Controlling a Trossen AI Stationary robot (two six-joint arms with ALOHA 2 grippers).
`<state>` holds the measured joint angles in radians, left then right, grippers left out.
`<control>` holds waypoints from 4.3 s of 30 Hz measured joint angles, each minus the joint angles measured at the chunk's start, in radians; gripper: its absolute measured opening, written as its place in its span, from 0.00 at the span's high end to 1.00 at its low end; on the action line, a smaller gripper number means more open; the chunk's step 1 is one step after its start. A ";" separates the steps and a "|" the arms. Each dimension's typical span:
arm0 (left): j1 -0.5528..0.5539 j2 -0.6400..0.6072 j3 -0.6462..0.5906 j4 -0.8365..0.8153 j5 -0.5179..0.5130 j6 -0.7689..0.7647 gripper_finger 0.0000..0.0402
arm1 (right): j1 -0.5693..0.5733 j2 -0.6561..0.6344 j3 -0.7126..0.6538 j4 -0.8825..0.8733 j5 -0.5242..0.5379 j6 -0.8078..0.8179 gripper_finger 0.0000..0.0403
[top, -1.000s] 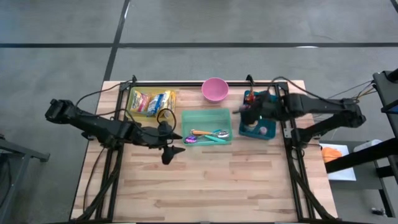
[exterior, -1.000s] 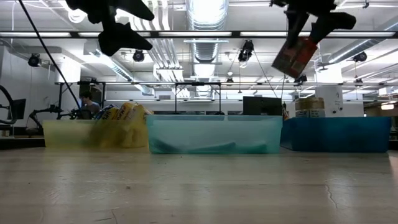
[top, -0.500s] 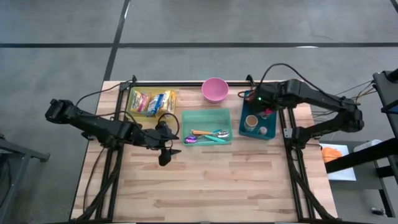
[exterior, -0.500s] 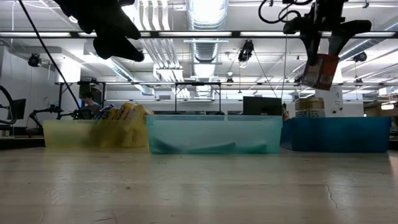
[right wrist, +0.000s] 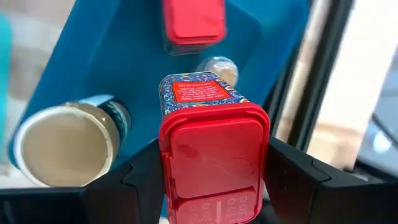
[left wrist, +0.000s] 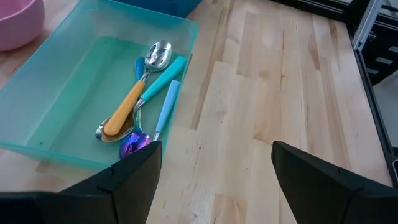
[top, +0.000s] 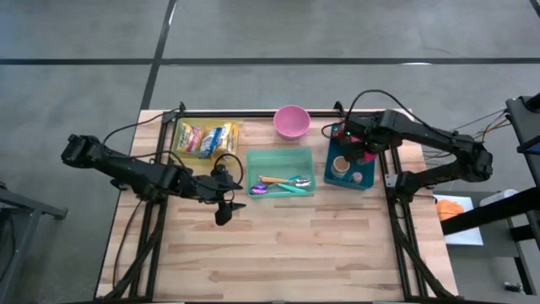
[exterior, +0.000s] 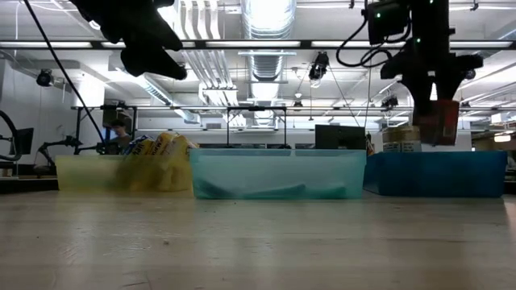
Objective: Pick & Place Food Item
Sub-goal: Put the red seasoning can into the blue bin, then return to Home Position
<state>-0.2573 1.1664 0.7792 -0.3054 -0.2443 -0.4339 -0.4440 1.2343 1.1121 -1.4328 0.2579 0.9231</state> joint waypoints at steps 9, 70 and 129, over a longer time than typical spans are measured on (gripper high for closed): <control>0.000 0.000 0.000 -0.001 0.000 0.000 0.23 | -0.013 0.000 -0.107 0.151 -0.001 -0.315 0.48; 0.002 0.000 0.000 -0.001 -0.002 0.091 0.23 | -0.015 0.143 -0.230 0.361 -0.102 -0.739 0.06; 0.021 -0.173 0.124 -0.038 -0.035 0.223 0.23 | 0.043 -0.320 -0.071 0.263 -0.207 -0.562 0.35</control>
<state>-0.2367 0.9937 0.9030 -0.3429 -0.2791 -0.2105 -0.4014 0.9146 1.0409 -1.1696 0.0511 0.3613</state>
